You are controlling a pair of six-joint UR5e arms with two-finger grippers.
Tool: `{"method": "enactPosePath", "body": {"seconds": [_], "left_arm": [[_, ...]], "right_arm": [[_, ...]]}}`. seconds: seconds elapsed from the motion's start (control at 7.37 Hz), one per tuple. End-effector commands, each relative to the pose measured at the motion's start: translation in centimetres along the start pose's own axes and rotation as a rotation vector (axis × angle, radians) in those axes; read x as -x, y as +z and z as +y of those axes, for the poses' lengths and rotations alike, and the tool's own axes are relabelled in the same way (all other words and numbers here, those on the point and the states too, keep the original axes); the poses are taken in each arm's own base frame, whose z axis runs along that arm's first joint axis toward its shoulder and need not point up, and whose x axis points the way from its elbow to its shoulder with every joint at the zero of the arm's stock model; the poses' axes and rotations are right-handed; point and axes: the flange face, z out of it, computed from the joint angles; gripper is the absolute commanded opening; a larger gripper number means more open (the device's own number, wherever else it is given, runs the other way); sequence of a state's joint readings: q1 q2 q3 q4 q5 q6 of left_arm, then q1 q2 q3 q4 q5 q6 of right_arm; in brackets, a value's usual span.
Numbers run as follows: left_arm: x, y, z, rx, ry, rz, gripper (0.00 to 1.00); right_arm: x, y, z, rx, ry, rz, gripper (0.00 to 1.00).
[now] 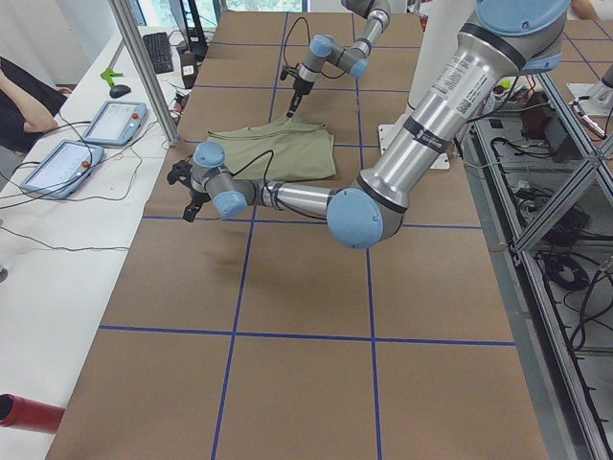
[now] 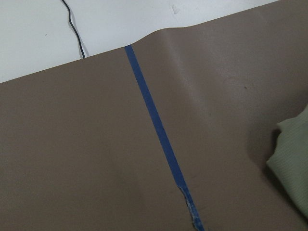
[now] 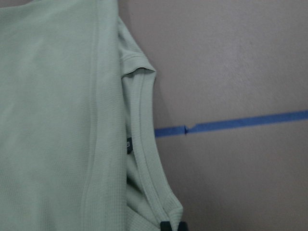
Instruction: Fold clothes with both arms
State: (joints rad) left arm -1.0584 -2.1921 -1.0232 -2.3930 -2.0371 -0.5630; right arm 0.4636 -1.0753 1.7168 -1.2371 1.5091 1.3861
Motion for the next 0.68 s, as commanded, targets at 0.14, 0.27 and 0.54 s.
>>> {"method": "enactPosePath", "body": {"seconds": [0.14,0.27,0.54], "left_arm": [[0.0,0.0,0.0,0.000,0.000,0.000,1.00],[0.0,0.0,0.0,0.001,0.000,0.001,1.00],[-0.1,0.0,0.0,0.000,0.001,0.002,1.00]], "right_arm": [[-0.4,-1.2,5.1,-0.017,0.002,0.038,0.00],[-1.3,-0.8,5.1,-0.019,-0.004,0.053,0.00],[-2.3,-0.7,2.1,-0.070,-0.026,0.076,1.00]]}}
